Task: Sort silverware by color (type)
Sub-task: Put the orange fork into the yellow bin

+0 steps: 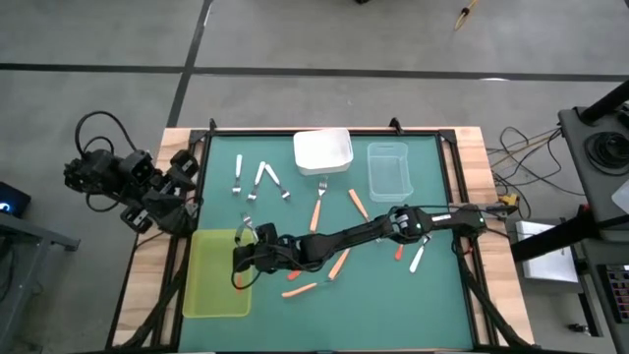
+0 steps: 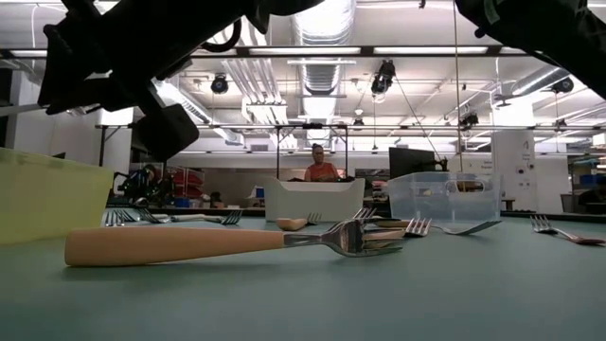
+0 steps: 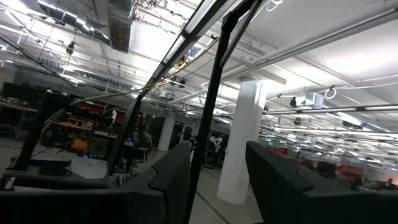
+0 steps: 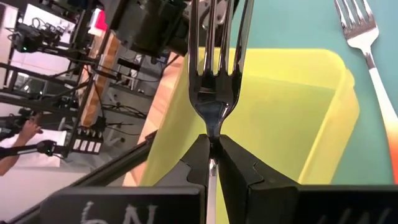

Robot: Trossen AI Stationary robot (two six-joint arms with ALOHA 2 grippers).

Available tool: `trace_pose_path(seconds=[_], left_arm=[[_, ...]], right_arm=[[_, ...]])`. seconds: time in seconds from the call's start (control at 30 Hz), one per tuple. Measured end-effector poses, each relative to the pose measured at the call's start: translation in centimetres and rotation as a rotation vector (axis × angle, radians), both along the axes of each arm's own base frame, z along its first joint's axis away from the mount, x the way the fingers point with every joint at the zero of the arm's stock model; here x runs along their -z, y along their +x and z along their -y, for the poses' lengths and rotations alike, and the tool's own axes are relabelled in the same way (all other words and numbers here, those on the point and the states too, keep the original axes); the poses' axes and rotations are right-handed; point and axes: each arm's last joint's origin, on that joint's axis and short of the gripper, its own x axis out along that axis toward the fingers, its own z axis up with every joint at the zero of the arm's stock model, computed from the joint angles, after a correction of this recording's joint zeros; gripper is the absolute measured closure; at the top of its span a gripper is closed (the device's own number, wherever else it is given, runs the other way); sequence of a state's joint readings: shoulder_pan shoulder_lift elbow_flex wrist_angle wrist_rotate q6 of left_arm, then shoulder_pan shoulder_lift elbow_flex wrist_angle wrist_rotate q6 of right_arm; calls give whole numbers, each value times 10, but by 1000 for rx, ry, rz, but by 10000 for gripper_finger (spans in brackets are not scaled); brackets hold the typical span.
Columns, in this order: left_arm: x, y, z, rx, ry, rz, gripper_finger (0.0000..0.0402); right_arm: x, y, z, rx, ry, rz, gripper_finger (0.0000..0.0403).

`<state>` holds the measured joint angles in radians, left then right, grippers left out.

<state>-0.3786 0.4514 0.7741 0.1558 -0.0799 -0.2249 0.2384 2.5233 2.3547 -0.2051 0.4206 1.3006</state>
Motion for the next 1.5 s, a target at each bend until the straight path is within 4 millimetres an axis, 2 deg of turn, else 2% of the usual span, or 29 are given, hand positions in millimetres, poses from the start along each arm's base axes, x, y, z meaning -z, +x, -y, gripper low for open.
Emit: trace_pose_path(seconds=[0.47, 1.0, 1.5], left_arm=[[1, -4, -2, 0, -3, 5, 263], [1, -5, -2, 0, -4, 8, 263], [1, -5, -2, 0, -2, 4, 263]], right_arm=[[0, -2, -9, -24, -12, -2, 390], [0, -2, -8, -12, -21, -2, 386], [0, -2, -7, 2, -43, -2, 274]])
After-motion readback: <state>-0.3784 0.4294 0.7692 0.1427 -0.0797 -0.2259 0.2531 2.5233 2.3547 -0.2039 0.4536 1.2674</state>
